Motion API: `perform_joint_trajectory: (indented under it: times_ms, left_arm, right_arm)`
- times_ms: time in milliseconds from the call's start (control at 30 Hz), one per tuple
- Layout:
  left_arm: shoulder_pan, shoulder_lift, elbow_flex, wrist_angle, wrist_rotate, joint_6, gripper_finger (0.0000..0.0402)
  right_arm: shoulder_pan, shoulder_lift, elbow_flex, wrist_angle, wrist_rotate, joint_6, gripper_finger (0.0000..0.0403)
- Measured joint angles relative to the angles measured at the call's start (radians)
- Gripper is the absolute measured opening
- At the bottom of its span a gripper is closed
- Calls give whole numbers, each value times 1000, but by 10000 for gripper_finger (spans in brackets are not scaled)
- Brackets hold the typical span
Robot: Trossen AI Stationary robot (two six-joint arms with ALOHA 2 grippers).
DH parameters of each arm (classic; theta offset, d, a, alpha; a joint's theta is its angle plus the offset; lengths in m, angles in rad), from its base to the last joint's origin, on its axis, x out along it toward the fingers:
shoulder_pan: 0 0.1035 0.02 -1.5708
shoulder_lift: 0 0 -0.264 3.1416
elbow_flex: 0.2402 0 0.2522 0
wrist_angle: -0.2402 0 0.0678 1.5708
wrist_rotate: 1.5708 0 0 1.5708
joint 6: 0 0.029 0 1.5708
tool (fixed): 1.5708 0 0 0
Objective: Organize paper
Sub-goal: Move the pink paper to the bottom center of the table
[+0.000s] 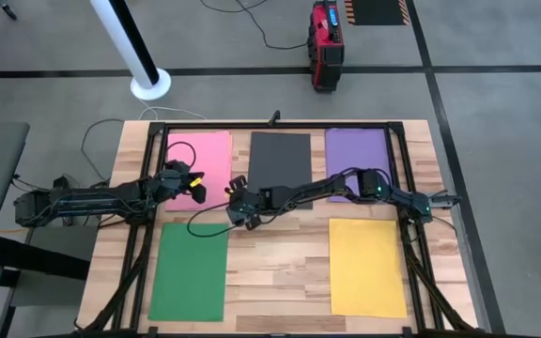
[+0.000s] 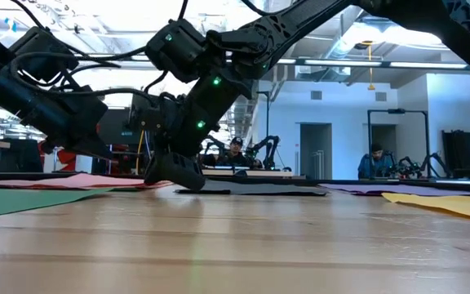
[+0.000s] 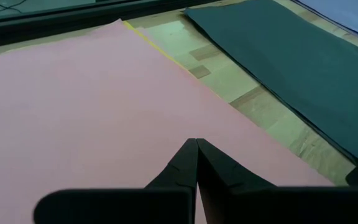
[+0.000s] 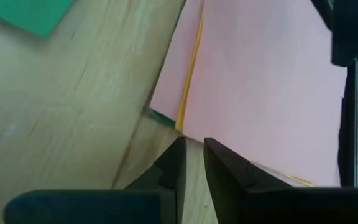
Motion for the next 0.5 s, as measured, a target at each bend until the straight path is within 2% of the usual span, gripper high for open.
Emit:
perform_joint_trajectory:
  times_ms: [500]
  left_arm:
    - [0,0,0,0,0,3,0]
  right_arm:
    - [-12,2,0,14,-60,-27,57]
